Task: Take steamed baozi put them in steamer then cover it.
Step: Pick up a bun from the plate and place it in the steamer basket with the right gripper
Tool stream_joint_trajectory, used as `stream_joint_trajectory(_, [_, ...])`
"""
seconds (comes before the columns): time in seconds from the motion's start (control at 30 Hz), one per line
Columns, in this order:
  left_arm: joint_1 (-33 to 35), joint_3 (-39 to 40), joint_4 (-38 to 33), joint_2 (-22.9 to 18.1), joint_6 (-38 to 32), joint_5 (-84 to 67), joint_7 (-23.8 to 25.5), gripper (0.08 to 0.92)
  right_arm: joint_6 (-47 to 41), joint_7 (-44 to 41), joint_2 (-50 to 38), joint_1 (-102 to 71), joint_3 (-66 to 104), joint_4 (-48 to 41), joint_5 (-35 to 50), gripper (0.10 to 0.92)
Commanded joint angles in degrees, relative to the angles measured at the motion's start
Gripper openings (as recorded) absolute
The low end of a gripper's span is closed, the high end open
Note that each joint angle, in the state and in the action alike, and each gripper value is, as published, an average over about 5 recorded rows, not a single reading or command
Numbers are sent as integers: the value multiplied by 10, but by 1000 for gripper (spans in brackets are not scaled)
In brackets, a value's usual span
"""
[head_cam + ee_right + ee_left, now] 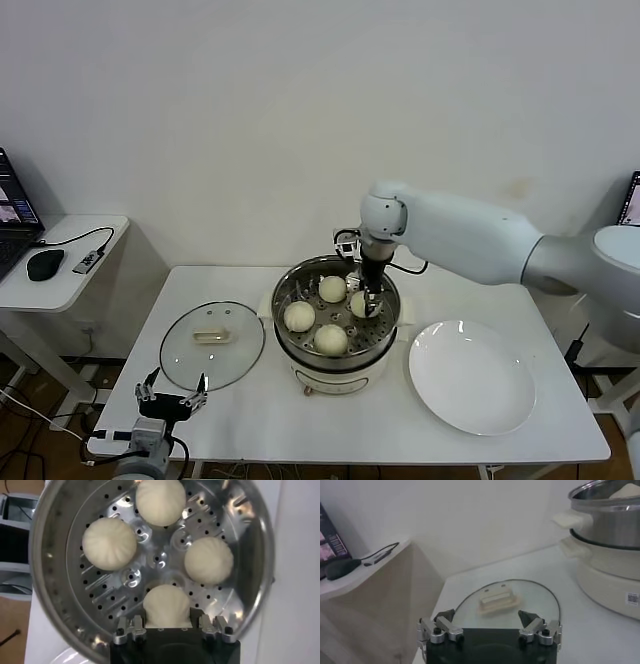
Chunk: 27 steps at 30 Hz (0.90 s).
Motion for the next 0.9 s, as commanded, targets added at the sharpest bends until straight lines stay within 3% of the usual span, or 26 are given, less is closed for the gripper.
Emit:
stream_joint_trajectory(0.03, [-2,0,4,1,0,0,0,823,-1,1,6,-27,3,-5,-13,543])
stream_joint_trajectory(0.4, [-6,2,5,0,0,0,1,823,-5,6,-15,-17,3,13,-10,563])
stream_joint_trajectory(0.7, [-6,1,1,-2,2,1,3,823,-13,10,-72,31,23,72,21,790])
stream_joint_trajectory(0.8, [-4,0,1,-3,2,-1,3,823,-13,15,-118,57,28,113,41,818])
stream_joint_trajectory(0.9, [-4,0,5,-5,2,-5,0,823,1,76,-173,55,59,157,80,822])
